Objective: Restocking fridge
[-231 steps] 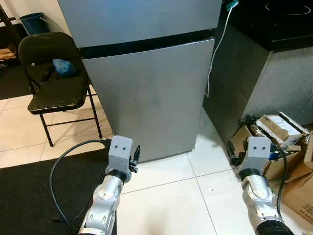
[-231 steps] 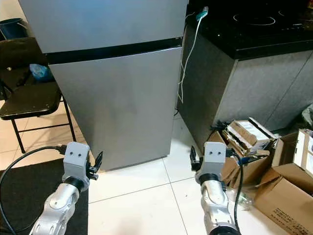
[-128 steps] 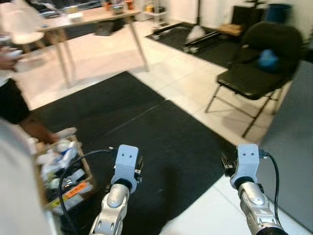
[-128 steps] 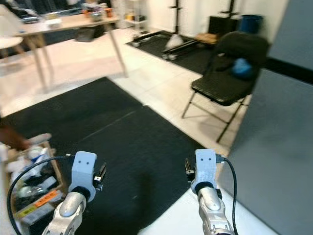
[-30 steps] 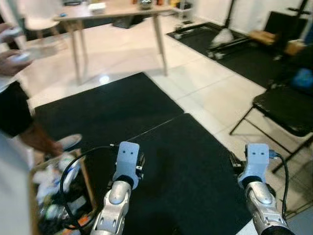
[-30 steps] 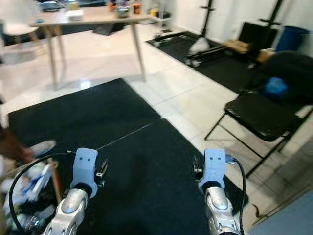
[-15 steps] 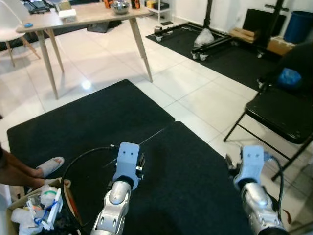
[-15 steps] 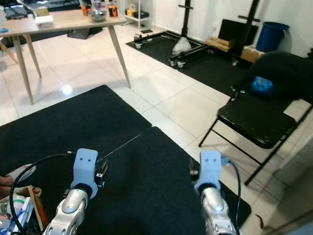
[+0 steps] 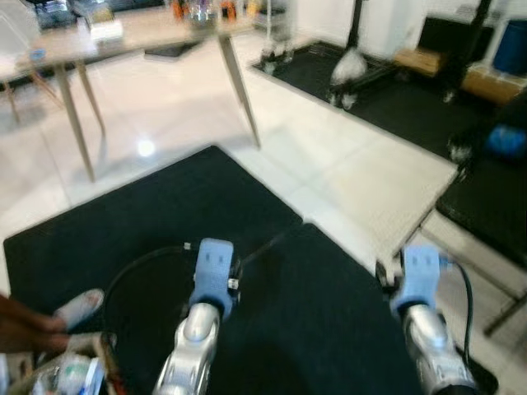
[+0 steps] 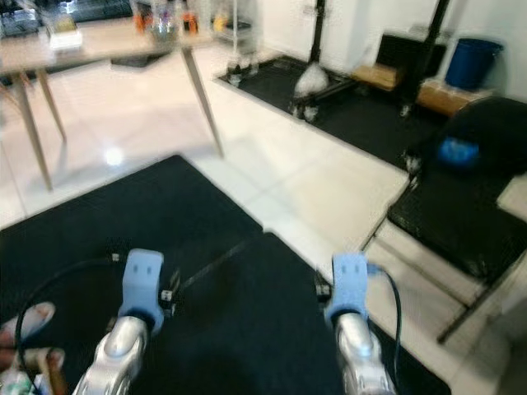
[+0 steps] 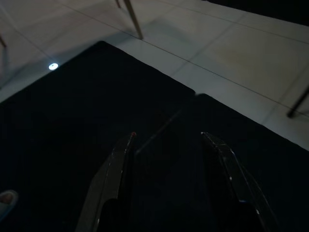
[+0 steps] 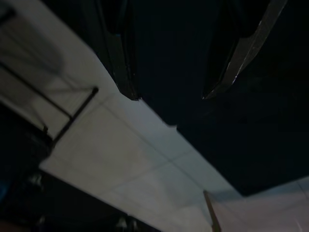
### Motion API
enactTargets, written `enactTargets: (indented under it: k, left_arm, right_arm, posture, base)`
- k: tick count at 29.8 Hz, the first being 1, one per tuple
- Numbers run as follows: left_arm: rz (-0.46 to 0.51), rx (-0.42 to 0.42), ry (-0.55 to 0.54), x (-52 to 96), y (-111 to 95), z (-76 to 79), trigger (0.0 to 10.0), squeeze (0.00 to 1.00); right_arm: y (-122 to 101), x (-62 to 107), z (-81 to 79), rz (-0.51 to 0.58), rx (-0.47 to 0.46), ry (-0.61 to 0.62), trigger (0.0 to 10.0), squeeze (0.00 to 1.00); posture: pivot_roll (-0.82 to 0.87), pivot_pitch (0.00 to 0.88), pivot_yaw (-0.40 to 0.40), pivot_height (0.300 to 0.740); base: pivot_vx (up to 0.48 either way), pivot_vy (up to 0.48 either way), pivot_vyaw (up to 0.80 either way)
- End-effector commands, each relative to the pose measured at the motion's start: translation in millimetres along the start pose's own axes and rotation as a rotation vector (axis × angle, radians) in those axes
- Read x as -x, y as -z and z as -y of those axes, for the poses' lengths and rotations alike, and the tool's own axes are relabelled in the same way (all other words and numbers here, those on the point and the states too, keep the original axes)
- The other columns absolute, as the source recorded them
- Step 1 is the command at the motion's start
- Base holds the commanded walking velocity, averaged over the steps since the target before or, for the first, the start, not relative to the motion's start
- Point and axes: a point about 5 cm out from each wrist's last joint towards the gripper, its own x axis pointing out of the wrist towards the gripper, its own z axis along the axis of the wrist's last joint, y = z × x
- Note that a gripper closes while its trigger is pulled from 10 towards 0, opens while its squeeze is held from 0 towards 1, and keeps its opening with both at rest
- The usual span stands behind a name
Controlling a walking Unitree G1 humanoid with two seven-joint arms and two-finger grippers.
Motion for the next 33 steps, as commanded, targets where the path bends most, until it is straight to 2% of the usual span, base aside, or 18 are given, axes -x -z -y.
enactTargets:
  k: [1, 33]
  left_arm:
    - [-0.023, -0.006, -0.011, 2.9, 6.0, -3.1, 10.0, 0.0]
    - [-0.021, -0.004, -0.016, 3.1, 5.9, -3.1, 10.0, 0.0]
  right_arm:
    - [7.2, 3.4, -4.4, -0.026, -0.006, -0.01, 10.0, 0.0]
    - [8.6, 3.9, -4.1, -0.031, -0.003, -0.015, 10.0, 0.0]
  posture:
    - [-0.11, 0.094, 0.028, 0.74]
    - [-0.1, 0.094, 0.024, 0.74]
  base:
    - [0.48, 0.0, 0.0]
    - [0.48, 0.0, 0.0]
